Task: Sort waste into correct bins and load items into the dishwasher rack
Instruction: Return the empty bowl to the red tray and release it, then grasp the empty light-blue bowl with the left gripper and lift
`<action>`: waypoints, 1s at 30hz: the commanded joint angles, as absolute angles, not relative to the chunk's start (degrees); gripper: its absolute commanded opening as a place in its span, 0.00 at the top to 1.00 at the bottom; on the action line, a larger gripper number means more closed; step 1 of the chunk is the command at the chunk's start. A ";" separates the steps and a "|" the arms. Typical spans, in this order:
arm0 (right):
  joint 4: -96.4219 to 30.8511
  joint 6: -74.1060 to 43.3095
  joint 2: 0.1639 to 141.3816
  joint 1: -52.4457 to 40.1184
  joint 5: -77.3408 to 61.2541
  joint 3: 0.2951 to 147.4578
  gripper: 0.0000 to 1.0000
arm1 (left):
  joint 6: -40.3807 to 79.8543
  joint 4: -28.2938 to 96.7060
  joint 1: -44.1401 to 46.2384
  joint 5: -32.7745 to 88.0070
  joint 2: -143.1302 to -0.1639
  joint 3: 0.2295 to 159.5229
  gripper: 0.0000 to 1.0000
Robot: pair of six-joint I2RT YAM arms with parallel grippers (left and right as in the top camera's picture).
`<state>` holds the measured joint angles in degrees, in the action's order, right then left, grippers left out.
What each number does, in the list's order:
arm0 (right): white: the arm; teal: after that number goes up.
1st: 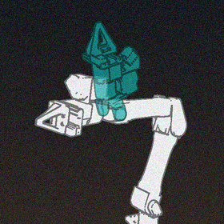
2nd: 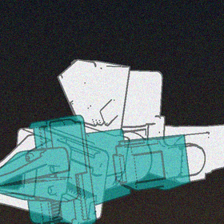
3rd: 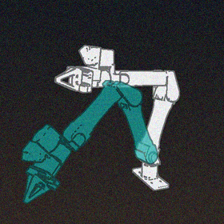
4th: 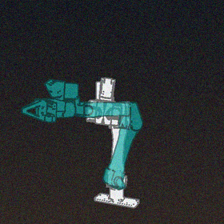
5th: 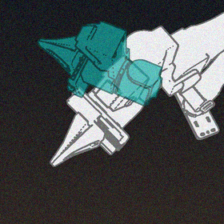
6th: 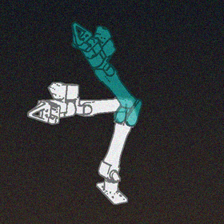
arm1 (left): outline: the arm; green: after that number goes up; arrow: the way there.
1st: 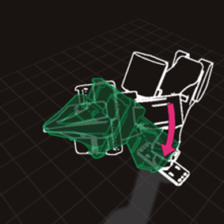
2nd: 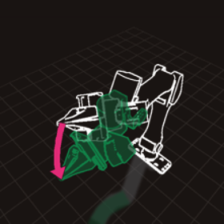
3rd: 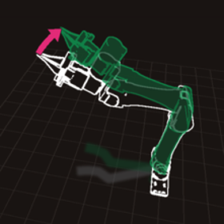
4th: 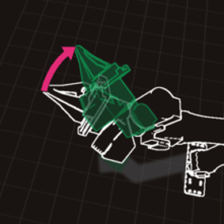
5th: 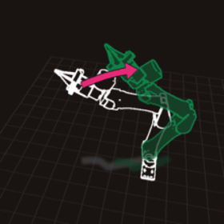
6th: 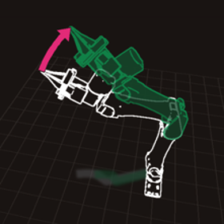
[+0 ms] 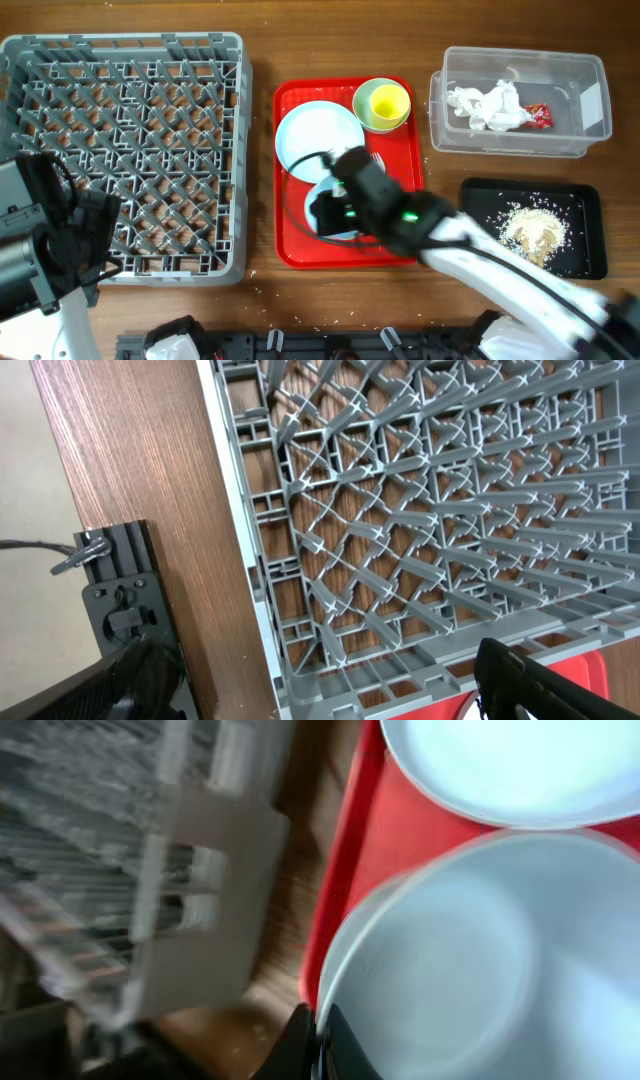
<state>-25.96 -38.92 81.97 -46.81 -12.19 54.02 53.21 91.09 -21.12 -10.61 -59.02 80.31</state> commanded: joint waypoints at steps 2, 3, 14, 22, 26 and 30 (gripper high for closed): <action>-22.81 -40.51 89.58 -51.66 -3.60 54.11 0.96 | 52.75 91.11 -21.34 -10.52 -58.87 80.75 0.00; -23.22 -40.51 89.69 -52.90 -1.19 54.11 0.96 | 52.75 91.11 -21.34 -10.52 -58.87 80.75 0.00; -49.95 -40.69 77.82 -45.87 7.77 74.46 0.00 | 52.75 91.11 -21.34 -10.52 -58.87 80.75 0.00; -72.10 -40.47 65.10 -16.97 13.91 76.34 0.00 | 52.75 91.13 -21.34 -10.52 -58.87 80.75 0.00; -73.97 -40.49 65.87 -13.74 13.91 76.31 0.00 | 52.75 91.11 -21.34 -10.52 -58.87 80.75 0.00; -73.84 -40.53 67.22 -13.74 13.89 76.31 0.00 | 52.73 88.99 -21.34 -10.98 -58.87 80.75 0.00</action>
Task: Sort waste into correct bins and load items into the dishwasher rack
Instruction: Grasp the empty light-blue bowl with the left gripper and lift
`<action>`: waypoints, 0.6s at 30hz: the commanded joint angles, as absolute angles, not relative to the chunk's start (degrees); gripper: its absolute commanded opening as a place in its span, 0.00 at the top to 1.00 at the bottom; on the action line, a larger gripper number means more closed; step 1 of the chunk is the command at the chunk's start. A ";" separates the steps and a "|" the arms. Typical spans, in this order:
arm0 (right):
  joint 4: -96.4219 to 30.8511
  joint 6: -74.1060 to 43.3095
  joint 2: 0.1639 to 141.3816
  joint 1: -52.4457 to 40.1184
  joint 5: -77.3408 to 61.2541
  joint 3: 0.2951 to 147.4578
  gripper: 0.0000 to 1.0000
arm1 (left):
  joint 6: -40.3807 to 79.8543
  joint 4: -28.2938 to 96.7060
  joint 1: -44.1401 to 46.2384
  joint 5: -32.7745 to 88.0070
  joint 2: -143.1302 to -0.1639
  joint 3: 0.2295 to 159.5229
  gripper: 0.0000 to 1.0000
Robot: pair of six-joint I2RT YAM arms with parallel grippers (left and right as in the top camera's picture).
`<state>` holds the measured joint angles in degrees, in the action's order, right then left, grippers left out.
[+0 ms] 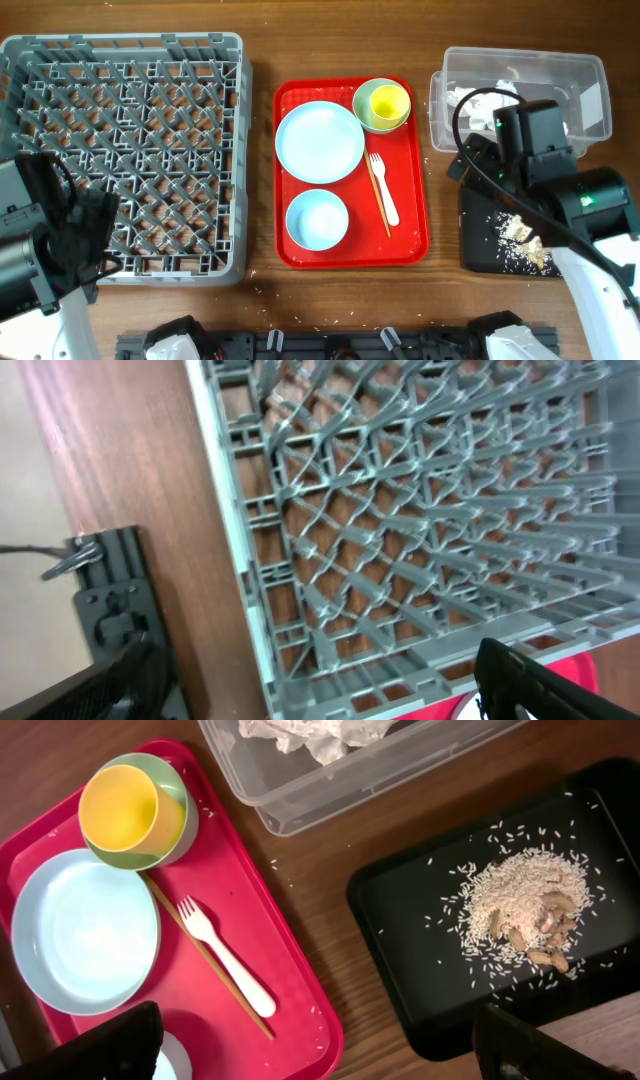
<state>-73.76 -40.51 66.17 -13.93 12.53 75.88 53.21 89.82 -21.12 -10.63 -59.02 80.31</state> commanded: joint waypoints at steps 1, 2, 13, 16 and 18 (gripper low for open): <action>-73.76 -40.51 67.66 -13.74 13.89 76.31 0.00 | 52.73 89.01 -21.34 -10.98 -58.87 80.75 0.00; -73.76 -40.51 67.90 -13.74 13.89 76.31 0.00 | 52.73 88.99 -21.34 -10.98 -58.87 80.75 0.00; -73.71 -40.51 70.52 -13.74 13.91 76.29 0.00 | 37.82 88.42 -13.28 25.50 -59.42 80.58 0.02; -73.69 -40.49 70.83 -13.74 13.91 76.29 0.00 | 36.23 85.47 -1.52 24.99 -60.90 80.58 0.04; -73.65 -40.51 71.02 -13.74 13.91 76.29 0.00 | 36.25 82.56 6.15 23.81 -62.59 80.58 0.05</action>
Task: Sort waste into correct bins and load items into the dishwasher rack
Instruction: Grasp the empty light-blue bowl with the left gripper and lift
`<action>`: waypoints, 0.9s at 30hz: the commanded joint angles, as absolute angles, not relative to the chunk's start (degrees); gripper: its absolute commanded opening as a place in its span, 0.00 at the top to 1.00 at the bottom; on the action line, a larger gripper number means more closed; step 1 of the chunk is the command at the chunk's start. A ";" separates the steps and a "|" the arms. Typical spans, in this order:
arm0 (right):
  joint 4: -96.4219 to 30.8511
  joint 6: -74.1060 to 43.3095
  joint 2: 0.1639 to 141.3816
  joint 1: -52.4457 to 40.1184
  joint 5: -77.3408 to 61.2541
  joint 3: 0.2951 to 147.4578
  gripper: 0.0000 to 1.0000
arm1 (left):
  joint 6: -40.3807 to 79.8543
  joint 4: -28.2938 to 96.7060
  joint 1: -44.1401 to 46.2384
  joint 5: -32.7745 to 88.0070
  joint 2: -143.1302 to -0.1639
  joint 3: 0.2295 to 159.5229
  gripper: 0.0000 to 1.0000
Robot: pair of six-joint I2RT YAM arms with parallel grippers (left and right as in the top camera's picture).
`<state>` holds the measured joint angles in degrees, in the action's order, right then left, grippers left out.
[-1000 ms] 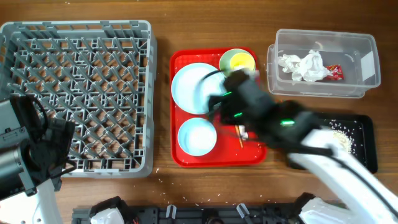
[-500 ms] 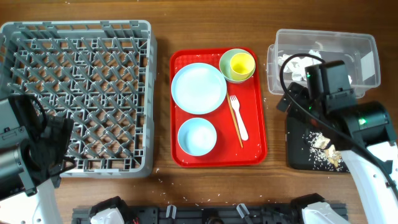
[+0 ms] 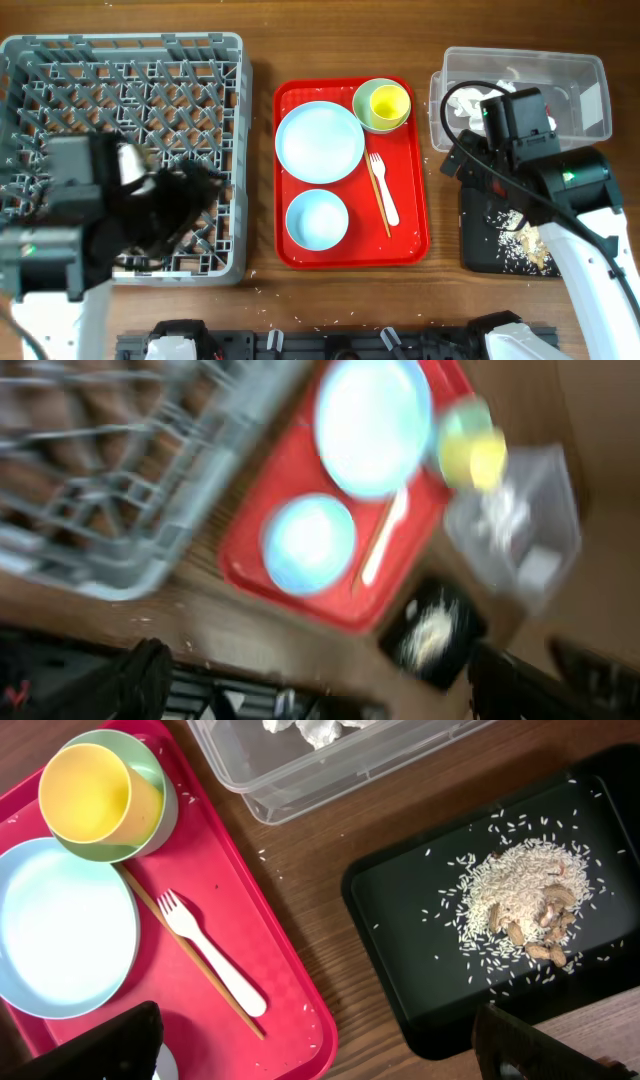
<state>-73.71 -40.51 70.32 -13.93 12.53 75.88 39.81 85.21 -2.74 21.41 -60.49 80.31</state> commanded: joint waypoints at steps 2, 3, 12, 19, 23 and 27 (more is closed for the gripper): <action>-73.52 -40.53 71.05 -13.74 13.91 76.29 0.00 | 36.47 77.58 19.31 21.50 -67.68 80.58 0.06; -73.52 -40.51 71.05 -13.74 13.91 76.29 0.00 | 36.47 75.96 23.90 20.08 -70.30 80.58 0.06; -73.52 -40.51 71.05 -13.74 13.91 76.29 0.00 | 51.51 70.17 45.01 5.04 -96.16 80.58 0.28; -73.49 -40.49 71.05 -13.74 13.91 76.29 0.00 | 53.21 59.05 51.62 3.01 -107.48 80.58 0.33; -73.49 -40.51 71.05 -13.74 13.91 76.29 0.00 | 53.21 59.31 51.88 -1.41 -108.81 80.58 0.41; -73.49 -40.49 71.05 -13.74 13.91 76.29 0.00 | 53.23 58.41 51.92 -3.57 -108.88 80.58 0.43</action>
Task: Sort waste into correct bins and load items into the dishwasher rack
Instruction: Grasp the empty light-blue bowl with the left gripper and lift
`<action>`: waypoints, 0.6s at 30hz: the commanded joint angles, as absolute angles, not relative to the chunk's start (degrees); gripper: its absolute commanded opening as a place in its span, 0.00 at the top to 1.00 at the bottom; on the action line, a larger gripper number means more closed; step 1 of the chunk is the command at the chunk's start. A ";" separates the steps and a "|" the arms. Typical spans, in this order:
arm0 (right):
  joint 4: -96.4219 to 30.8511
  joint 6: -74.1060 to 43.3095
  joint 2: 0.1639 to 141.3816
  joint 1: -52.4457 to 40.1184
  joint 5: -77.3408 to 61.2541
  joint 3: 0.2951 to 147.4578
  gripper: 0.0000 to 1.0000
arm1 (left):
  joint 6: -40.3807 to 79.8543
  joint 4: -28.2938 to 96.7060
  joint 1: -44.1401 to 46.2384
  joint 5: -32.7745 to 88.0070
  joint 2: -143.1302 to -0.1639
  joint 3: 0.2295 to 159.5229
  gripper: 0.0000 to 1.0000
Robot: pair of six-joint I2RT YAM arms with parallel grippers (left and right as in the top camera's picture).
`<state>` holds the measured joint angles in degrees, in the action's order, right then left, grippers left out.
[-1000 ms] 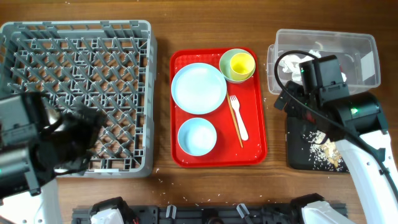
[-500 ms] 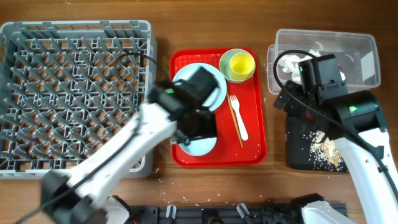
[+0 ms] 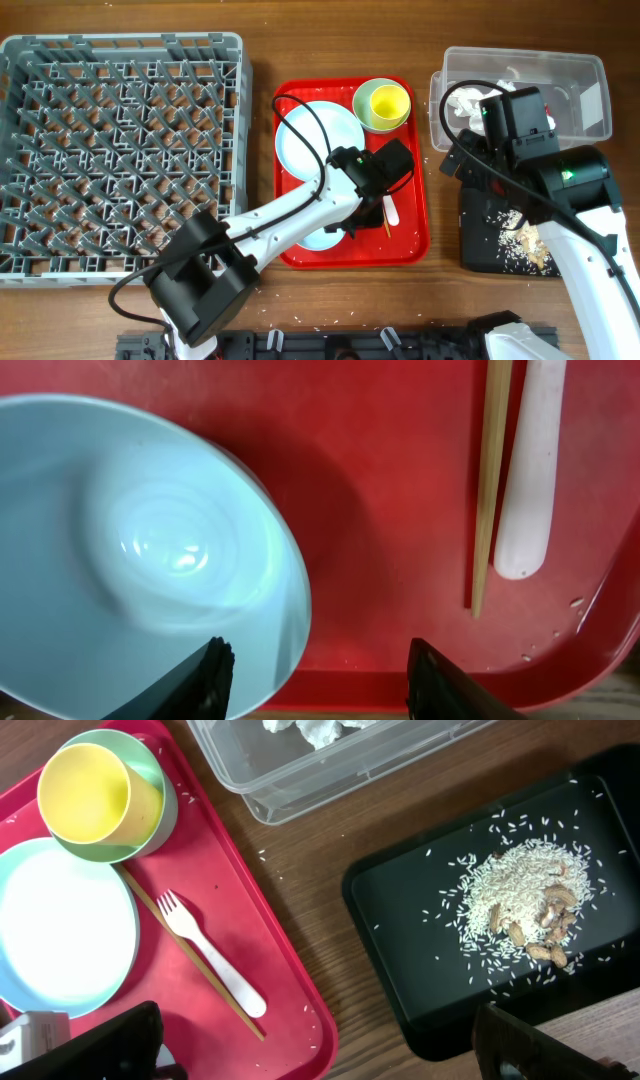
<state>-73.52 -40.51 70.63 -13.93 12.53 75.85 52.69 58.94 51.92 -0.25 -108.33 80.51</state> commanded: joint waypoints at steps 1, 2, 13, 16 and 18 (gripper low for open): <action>-73.49 -40.51 71.05 -13.74 13.91 76.29 0.00 | 53.25 57.84 51.92 -3.57 -108.88 80.47 0.43; -73.49 -40.49 71.05 -13.74 13.91 76.29 0.00 | 53.23 57.30 51.92 -3.57 -108.88 80.20 0.45; -72.71 -40.53 71.05 -13.74 13.91 76.29 0.00 | 55.99 49.89 52.03 -3.99 -108.97 73.38 0.61; -72.69 -40.51 71.05 -13.74 13.91 76.29 0.00 | 55.96 49.93 52.05 -4.19 -108.99 73.38 0.67; -72.69 -40.49 71.05 -13.74 13.91 76.29 0.00 | 55.96 50.17 52.05 -4.19 -109.01 73.36 0.67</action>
